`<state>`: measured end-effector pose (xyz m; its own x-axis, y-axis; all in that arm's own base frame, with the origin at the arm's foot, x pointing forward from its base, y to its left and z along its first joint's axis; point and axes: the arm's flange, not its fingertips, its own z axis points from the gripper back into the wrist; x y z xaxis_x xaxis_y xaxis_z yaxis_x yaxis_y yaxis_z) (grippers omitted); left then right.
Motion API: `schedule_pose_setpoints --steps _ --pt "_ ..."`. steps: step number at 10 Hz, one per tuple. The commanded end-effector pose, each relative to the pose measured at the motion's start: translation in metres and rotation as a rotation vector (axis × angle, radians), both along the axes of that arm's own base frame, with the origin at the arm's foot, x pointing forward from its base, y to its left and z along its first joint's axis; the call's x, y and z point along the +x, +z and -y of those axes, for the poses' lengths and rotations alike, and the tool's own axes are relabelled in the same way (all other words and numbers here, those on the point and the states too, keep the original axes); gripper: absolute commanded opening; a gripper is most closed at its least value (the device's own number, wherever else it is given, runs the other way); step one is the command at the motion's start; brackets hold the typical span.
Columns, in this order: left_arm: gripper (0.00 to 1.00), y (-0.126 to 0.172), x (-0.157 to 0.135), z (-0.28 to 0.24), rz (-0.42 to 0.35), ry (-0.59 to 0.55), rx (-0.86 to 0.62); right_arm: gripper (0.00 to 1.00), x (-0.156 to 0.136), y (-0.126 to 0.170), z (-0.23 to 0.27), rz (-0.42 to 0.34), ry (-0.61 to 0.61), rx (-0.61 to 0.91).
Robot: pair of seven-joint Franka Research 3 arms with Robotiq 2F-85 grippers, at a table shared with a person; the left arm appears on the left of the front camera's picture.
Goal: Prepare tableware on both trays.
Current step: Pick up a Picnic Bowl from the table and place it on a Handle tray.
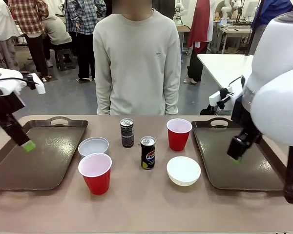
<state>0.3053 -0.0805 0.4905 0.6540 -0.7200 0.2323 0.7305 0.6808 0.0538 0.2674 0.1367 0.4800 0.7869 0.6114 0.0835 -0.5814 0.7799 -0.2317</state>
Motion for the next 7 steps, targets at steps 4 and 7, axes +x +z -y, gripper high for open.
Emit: schedule_pose_setpoints --steps 4,7 --pt "1.00 0.005 0.028 -0.019 -0.079 -0.077 -0.227 1.00 0.015 0.003 0.021 -0.027 0.048 0.305" --pt "1.00 -0.001 0.051 -0.064 -0.230 -0.091 -0.654 1.00 0.002 0.024 0.109 -0.059 0.021 0.740"
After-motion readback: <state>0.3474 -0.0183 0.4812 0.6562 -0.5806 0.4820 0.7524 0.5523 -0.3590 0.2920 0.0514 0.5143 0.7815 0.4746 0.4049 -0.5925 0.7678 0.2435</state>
